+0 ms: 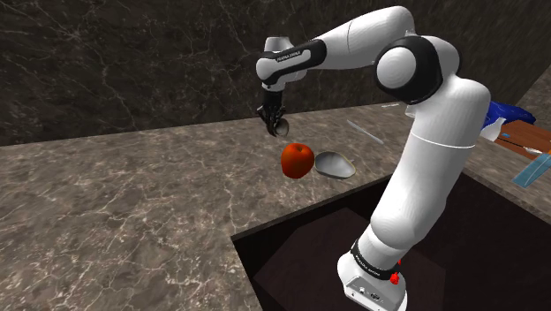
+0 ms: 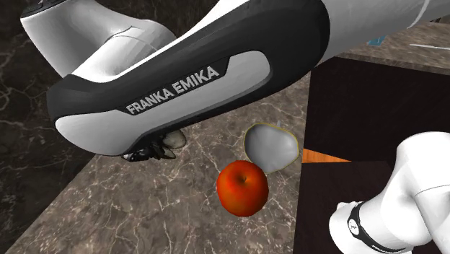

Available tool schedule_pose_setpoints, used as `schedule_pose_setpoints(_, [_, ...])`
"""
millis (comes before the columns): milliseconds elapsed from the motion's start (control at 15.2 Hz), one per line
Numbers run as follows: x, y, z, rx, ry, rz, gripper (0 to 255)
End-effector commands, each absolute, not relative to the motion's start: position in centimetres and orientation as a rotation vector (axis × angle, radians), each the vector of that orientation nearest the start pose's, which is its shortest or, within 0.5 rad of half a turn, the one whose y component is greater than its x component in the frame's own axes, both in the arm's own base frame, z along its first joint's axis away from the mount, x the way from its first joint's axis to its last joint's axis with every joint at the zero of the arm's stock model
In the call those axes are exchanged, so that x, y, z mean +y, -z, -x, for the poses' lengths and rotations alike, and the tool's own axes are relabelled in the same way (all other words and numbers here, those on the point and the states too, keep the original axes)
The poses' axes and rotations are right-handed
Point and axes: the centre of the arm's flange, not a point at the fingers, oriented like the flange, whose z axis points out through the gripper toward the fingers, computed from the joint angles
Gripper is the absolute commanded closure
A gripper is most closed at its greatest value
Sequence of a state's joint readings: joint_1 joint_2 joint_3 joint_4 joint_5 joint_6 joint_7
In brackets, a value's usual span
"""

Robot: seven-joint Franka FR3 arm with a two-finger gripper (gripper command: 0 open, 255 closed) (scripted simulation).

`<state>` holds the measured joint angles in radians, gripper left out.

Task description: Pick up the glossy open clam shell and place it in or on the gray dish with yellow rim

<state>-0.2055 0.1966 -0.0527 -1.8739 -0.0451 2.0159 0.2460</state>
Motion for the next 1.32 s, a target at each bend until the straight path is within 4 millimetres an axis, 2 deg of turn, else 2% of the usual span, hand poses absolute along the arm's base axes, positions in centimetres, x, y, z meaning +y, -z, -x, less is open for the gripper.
schedule_pose_setpoints(0, [-15.6, -41.4, -58.1, 0.763, -0.088, 3.098, 255])
schedule_pose_setpoints(990, [-15.6, -49.0, -58.1, 0.763, -0.088, 3.098, 255])
schedule_pose_setpoints(1254, [-15.7, -49.4, -52.8, 0.763, -0.088, 3.098, 255])
